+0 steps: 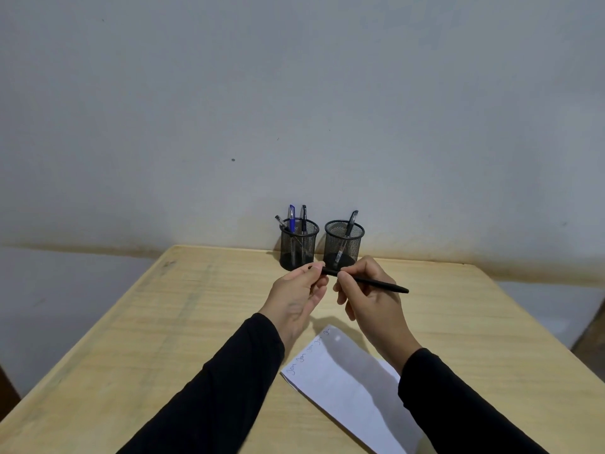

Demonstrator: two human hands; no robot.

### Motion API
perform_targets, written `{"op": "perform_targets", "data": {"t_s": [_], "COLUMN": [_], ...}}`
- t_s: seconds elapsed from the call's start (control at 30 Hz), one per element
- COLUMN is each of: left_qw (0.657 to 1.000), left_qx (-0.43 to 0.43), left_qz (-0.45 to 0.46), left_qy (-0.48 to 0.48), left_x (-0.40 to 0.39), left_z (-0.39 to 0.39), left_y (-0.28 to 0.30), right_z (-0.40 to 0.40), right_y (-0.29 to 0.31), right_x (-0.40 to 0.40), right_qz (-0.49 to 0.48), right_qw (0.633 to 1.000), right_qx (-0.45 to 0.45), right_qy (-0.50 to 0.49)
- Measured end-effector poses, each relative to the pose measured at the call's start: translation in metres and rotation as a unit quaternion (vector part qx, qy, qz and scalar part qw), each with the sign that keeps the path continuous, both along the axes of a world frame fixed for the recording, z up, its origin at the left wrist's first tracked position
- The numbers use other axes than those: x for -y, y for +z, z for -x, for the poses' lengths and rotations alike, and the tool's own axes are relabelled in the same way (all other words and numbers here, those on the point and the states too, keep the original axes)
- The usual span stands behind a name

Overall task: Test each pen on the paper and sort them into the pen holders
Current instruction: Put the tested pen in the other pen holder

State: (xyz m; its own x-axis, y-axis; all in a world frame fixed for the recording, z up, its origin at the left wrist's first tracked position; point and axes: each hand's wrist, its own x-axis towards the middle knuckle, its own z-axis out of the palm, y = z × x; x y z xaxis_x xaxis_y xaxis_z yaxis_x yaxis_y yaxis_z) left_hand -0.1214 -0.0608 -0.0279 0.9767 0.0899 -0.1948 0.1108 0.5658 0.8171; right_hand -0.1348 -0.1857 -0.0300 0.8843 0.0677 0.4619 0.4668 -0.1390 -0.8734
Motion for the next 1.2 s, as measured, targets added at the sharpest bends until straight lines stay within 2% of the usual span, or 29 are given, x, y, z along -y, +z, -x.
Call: {"op": "perform_targets", "data": {"t_s": [0.17,0.3,0.37,0.53,0.77,0.83,0.9,0.97,1.03,1.2], "left_qw": [1.0,0.996,0.994,0.99,0.973,0.954,0.912,0.878,0.862,0.879], "left_qx": [0.015,0.049,0.071,0.129,0.159,0.158,0.14,0.102,0.069,0.041], "left_qz": [0.016,0.054,0.045,-0.049,-0.165,-0.253,-0.38,-0.457,-0.48,-0.429], "left_qy": [-0.002,0.04,0.063,0.035,0.025,0.039,0.066,0.105,0.143,0.203], "left_x": [-0.003,-0.013,-0.016,0.002,0.031,0.037,0.042,0.048,0.055,0.071], "left_z": [-0.001,-0.005,-0.009,-0.015,-0.058,-0.075,-0.088,-0.101,-0.112,-0.13], "left_y": [0.009,0.024,0.031,0.045,0.055,0.052,0.044,0.031,0.018,-0.005], "right_z": [-0.001,0.0,0.0,-0.011,-0.054,-0.073,-0.094,-0.116,-0.138,-0.179], "right_y": [0.001,0.011,0.019,0.034,0.048,0.054,0.061,0.065,0.068,0.063], "right_x": [-0.002,0.009,0.016,0.018,0.036,0.045,0.053,0.058,0.059,0.053], "right_qz": [0.018,-0.062,-0.085,0.015,0.078,0.082,0.064,0.035,0.008,-0.011], "right_qw": [0.999,0.988,0.98,0.991,0.992,0.991,0.99,0.99,0.989,0.984], "right_qx": [0.018,-0.037,-0.083,-0.113,-0.096,-0.089,-0.086,-0.076,-0.065,-0.044], "right_qy": [0.037,0.135,0.159,0.069,-0.028,-0.061,-0.092,-0.115,-0.13,-0.17]}}
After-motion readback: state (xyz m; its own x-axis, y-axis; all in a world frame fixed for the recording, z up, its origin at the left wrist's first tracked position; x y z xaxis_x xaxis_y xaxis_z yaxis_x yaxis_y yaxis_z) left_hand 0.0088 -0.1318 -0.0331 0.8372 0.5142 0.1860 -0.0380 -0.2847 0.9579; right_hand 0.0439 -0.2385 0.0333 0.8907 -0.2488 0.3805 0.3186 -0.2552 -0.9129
